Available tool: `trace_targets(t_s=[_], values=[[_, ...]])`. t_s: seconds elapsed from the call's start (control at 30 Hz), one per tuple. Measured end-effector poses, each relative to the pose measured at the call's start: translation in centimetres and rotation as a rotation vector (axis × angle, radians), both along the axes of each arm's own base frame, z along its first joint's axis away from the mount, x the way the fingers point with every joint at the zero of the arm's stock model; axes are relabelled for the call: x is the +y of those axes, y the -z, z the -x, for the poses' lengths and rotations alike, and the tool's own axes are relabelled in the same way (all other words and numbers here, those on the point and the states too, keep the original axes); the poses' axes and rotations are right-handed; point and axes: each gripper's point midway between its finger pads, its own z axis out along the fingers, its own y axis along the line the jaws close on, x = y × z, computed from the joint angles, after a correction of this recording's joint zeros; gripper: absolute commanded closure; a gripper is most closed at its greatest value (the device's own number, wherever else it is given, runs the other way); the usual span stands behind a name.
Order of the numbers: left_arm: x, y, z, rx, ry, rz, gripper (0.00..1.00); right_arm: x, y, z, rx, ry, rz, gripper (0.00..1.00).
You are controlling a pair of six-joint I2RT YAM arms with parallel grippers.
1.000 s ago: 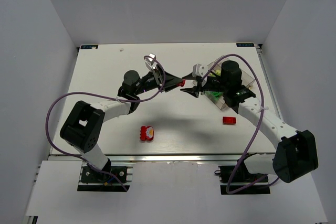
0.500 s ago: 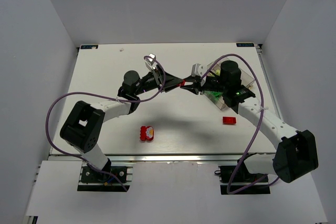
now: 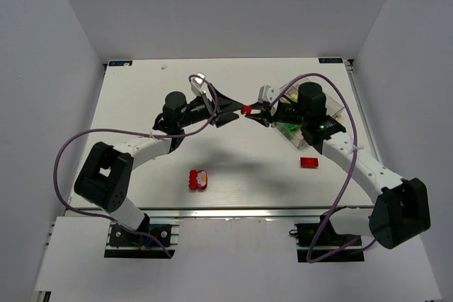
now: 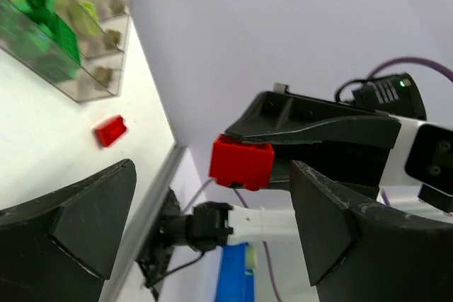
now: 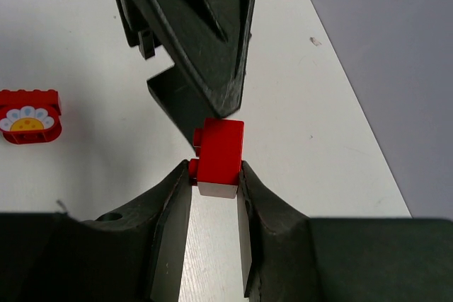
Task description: Sort the legos into containers by color
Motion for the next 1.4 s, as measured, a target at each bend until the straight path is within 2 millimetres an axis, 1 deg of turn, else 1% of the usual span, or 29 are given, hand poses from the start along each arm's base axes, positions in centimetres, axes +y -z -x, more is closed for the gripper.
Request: trace_targets(t_s=[0.13,0.23,0.27,0.33,0.37,0.43,0.57,0.67,0.77,0.83,0.87,0.97,1.03,1.1,1.2,1.23,1.3,1.33,1.4], values=[[1.4,0.0,-1.2,-0.020,-0.068,-0.070,0.02,-1.3,-0.2,-0.6,0.005,0.070,0.010,1.00],[2.6,-0.1,-2.5,-0.046,-0.132,-0.166,0.02,-3.2,-0.1,-2.0,0.034,0.173,0.016,1.00],[3.0,-0.2,-3.0,-0.057,-0.155,-0.205,0.02,-4.1,0.3,-2.6,0.056,0.213,0.022,1.00],[3.8,0.0,-3.9,-0.063,-0.193,-0.284,0.02,-6.1,1.7,-3.9,0.123,0.297,0.045,1.00],[4.3,0.4,-4.2,-0.059,-0.213,-0.327,0.02,-7.5,2.7,-4.7,0.169,0.346,0.063,1.00],[5.7,1.8,-4.4,-0.037,-0.247,-0.418,0.02,-10.1,4.7,-6.5,0.253,0.449,0.100,1.00],[8.3,5.4,-4.1,0.052,-0.284,-0.553,0.02,-15.2,8.2,-9.6,0.386,0.623,0.174,1.00],[10.2,8.0,-3.3,0.130,-0.316,-0.638,0.02,-18.4,9.7,-11.3,0.442,0.718,0.217,1.00],[12.2,9.7,-2.5,0.182,-0.360,-0.718,0.02,-20.9,10.4,-13.2,0.468,0.785,0.260,1.00],[13.4,10.1,-2.0,0.195,-0.394,-0.767,0.02,-22.6,10.4,-14.8,0.468,0.824,0.283,1.00],[13.9,10.0,-1.8,0.193,-0.411,-0.785,0.02,-23.2,10.5,-15.6,0.462,0.840,0.293,1.00],[15.4,8.9,-1.4,0.169,-0.474,-0.820,0.02,-25.0,11.1,-17.0,0.471,0.874,0.333,0.99],[16.3,8.0,-1.2,0.147,-0.511,-0.826,0.02,-26.0,11.9,-17.9,0.484,0.891,0.360,0.93],[16.9,7.4,-0.8,0.132,-0.541,-0.830,0.02,-26.8,12.8,-18.5,0.499,0.901,0.385,0.89],[17.8,7.4,0.0,0.131,-0.567,-0.843,0.02,-27.8,14.6,-18.7,0.535,0.915,0.425,0.80],[18.0,7.5,0.3,0.134,-0.569,-0.847,0.02,-28.0,15.2,-18.7,0.546,0.916,0.436,0.73],[18.3,8.1,0.9,0.145,-0.570,-0.859,0.02,-28.3,16.1,-18.7,0.568,0.917,0.456,0.65],[18.5,8.4,1.2,0.153,-0.569,-0.866,0.02,-28.4,16.6,-18.6,0.578,0.917,0.465,0.54],[18.6,8.9,1.9,0.163,-0.560,-0.870,0.02,-28.6,17.3,-18.5,0.593,0.916,0.480,0.41]])
